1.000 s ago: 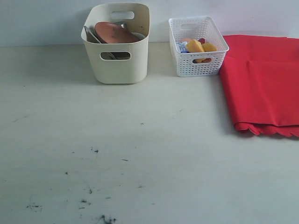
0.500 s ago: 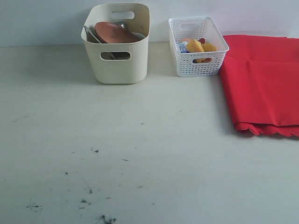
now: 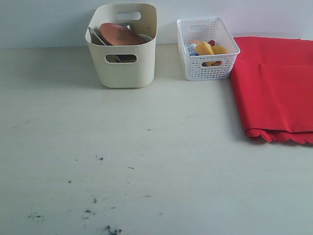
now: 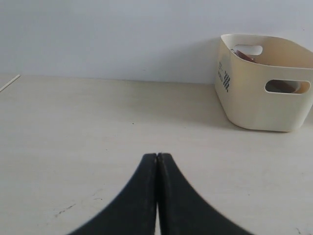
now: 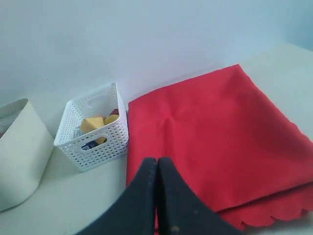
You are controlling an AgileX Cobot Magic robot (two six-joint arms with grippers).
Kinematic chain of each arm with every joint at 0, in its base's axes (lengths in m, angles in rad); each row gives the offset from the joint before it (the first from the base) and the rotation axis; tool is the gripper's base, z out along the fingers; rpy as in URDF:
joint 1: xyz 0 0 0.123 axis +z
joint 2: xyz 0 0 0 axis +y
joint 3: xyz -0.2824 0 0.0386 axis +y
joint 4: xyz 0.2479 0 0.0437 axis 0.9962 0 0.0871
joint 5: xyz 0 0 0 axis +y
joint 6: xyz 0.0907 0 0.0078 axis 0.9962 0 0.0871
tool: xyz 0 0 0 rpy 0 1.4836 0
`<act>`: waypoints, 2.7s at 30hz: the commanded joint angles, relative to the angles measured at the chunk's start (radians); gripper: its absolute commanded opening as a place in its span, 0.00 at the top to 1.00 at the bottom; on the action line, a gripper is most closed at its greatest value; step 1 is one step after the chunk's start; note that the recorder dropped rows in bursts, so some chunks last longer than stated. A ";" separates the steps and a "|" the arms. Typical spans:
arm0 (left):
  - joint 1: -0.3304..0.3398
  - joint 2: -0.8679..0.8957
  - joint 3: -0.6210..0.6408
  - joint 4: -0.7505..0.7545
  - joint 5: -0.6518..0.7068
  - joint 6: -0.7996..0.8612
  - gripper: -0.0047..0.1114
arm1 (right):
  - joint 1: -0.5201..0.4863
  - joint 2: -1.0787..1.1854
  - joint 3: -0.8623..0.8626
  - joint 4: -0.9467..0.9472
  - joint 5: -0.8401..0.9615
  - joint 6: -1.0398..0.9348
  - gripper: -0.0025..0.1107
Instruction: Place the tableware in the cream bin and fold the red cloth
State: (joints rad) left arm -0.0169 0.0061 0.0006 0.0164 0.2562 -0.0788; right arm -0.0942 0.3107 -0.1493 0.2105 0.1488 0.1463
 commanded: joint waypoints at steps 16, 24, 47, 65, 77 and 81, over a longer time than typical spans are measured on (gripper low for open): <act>-0.005 -0.006 -0.001 -0.006 -0.001 0.005 0.95 | 0.141 -0.244 0.086 -0.013 -0.020 -0.127 0.98; -0.005 -0.006 -0.001 -0.006 -0.001 0.005 0.95 | 0.165 -0.311 0.149 -0.013 -0.025 -0.160 0.98; -0.005 -0.006 -0.001 -0.006 -0.001 0.005 0.95 | 0.217 -0.311 0.149 0.021 0.048 -0.221 0.98; -0.005 -0.006 -0.001 -0.006 -0.001 0.005 0.95 | 0.217 -0.311 0.149 0.022 0.048 -0.221 0.98; -0.005 -0.006 -0.001 -0.006 -0.001 0.005 0.95 | 0.217 -0.311 0.149 0.022 0.048 -0.221 0.98; -0.005 -0.006 -0.001 -0.006 -0.001 0.005 0.95 | 0.217 -0.311 0.149 0.022 0.048 -0.221 0.98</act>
State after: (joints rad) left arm -0.0169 0.0061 0.0006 0.0164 0.2611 -0.0788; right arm 0.1212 0.0065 -0.0041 0.2351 0.1988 -0.0656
